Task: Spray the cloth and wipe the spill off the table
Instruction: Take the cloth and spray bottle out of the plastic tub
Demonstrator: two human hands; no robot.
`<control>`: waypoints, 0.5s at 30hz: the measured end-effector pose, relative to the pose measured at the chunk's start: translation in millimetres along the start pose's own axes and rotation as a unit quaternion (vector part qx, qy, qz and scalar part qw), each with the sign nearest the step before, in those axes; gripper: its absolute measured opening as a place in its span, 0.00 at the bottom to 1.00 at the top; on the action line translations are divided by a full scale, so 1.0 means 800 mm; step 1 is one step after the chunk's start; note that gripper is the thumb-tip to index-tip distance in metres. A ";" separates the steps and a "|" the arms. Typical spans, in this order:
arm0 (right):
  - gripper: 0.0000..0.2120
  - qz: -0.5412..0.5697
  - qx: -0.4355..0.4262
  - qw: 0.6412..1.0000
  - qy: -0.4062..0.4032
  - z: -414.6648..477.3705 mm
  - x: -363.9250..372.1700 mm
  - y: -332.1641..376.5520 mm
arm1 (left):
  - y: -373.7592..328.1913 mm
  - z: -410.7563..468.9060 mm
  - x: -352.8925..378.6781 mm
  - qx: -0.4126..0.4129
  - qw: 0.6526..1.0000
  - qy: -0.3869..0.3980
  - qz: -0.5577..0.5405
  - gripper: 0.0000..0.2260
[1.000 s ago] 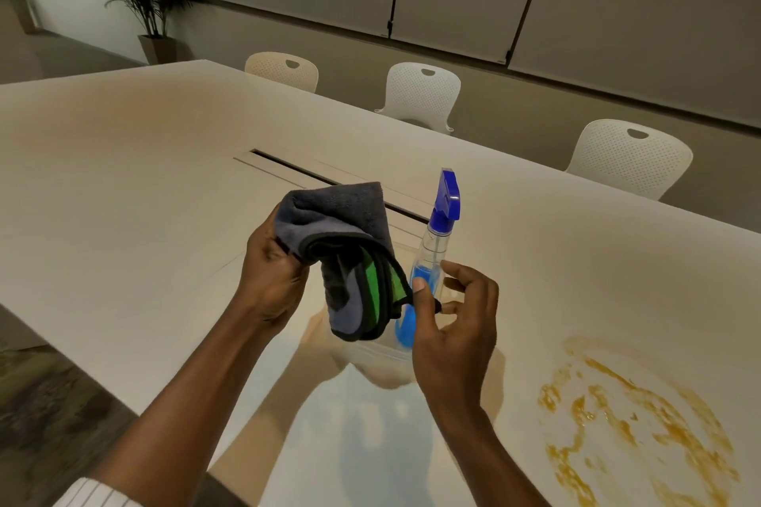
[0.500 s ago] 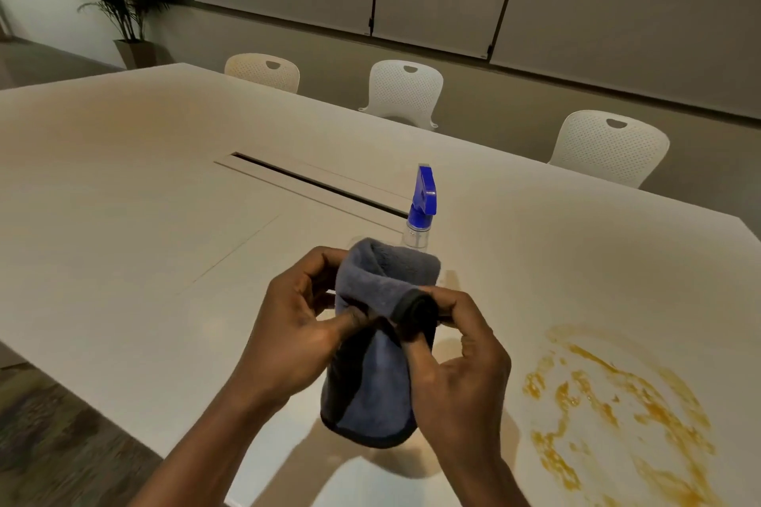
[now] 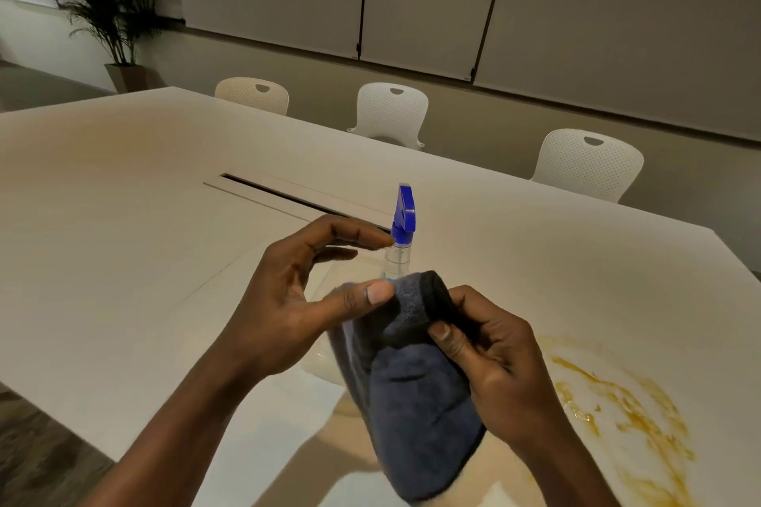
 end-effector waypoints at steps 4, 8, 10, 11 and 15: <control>0.10 0.029 -0.006 0.999 0.013 0.005 -0.005 0.014 | 0.007 0.014 0.016 -0.072 0.984 0.060 -0.150 0.18; 0.10 0.055 0.010 0.998 -0.038 0.016 -0.009 0.016 | 0.031 0.020 0.023 -0.127 0.965 0.059 -0.220 0.11; 0.09 0.100 0.023 0.993 -0.059 0.022 -0.006 0.014 | 0.043 0.020 0.021 -0.127 0.967 0.037 -0.218 0.11; 0.09 0.123 0.039 0.990 -0.063 0.024 -0.001 0.011 | 0.048 0.018 0.024 -0.124 0.967 0.036 -0.219 0.14; 0.15 0.215 0.155 0.963 -0.042 0.029 0.030 -0.022 | 0.076 0.011 0.035 -0.123 0.970 0.008 -0.209 0.17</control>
Point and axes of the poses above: each hand's wrist, its own z-axis towards the middle knuckle, its own x-axis out of the palm, y = z × x, the point moved 10 cm from there along z, towards the middle knuckle, and after that the axes turned 11 degrees about -z, right-handed, at the moved point
